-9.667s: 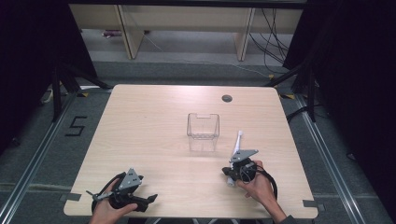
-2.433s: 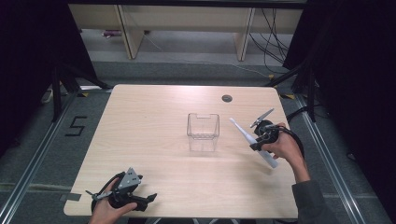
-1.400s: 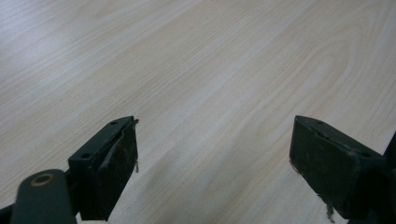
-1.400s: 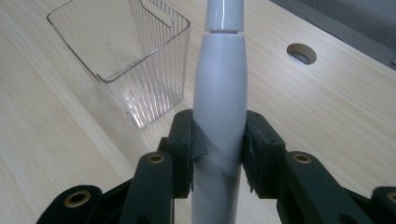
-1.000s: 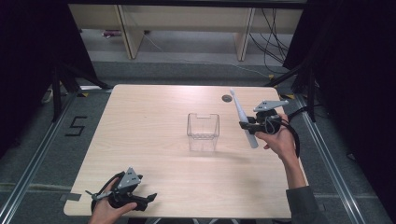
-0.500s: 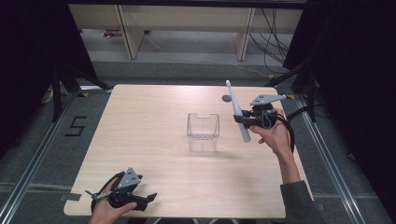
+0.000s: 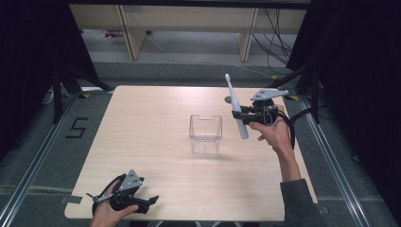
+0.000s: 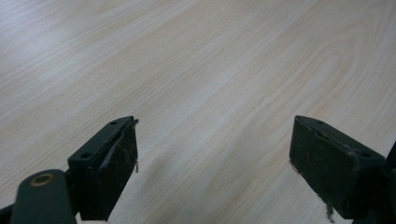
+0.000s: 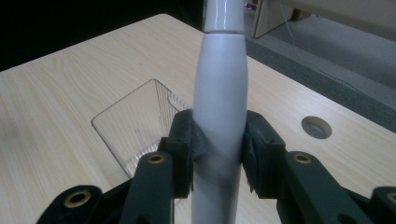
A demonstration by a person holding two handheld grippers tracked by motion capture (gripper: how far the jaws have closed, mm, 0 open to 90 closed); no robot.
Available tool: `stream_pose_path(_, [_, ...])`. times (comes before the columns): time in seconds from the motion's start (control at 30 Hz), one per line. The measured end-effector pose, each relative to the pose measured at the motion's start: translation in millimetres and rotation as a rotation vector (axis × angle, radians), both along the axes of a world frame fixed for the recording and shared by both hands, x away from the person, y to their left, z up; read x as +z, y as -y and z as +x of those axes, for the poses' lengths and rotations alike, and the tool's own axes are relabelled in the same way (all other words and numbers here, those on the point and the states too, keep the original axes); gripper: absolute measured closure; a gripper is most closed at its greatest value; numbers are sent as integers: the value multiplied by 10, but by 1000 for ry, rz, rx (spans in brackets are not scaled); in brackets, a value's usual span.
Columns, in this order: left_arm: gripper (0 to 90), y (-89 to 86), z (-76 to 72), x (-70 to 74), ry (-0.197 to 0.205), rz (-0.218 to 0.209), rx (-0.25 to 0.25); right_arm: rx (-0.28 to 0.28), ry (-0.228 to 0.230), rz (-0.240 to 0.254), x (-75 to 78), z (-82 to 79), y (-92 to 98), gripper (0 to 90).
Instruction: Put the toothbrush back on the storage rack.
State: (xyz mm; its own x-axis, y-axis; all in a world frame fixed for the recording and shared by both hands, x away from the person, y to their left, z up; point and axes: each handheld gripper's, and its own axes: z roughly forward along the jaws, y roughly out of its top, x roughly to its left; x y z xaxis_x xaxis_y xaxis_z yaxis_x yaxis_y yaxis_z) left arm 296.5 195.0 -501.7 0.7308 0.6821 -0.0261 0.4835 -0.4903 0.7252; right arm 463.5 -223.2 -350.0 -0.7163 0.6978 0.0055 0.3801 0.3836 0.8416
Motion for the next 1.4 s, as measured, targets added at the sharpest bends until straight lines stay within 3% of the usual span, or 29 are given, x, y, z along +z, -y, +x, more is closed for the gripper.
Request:
stream_pose_path(0.13, [147, -2, 3, -1, -2, 1, -1, -4, 6, 14, 19, 10, -50, 667])
stream_pose_path(0.2, [147, 0, 0, -1, -1, -1, 1, 11, 24, -2, 42, 36, -67, 667])
stream_pose_path(0.23, [147, -1, 1, -1, -1, 2, -2, 14, 6, 4, 55, 30, -86, 667])
stream_pose_path(0.57, [147, 10, -12, -1, -2, -14, -3, 49, 28, 19, 181, 90, -258, 667])
stream_pose_path(0.77, [147, 11, -13, -2, -2, -18, 0, 76, 12, 14, 228, 109, -390, 667])
stream_pose_path(1.13, [147, 19, -16, -8, -4, -30, 6, 115, -2, 28, 189, 187, -610, 667])
stream_pose_path(1.27, [147, 15, -12, 0, -3, -11, -8, 120, -27, 43, 182, 188, -693, 667])
stream_pose_path(1.3, [147, 15, -12, -1, -3, -11, -8, 129, -8, 34, 177, 206, -706, 667])
stream_pose_path(1.33, [147, 15, -12, -1, -3, -13, -8, 128, -27, 42, 168, 200, -738, 666])
stream_pose_path(1.4, [147, 7, -9, 1, 3, -5, -6, 137, -19, 36, 157, 222, -762, 667])
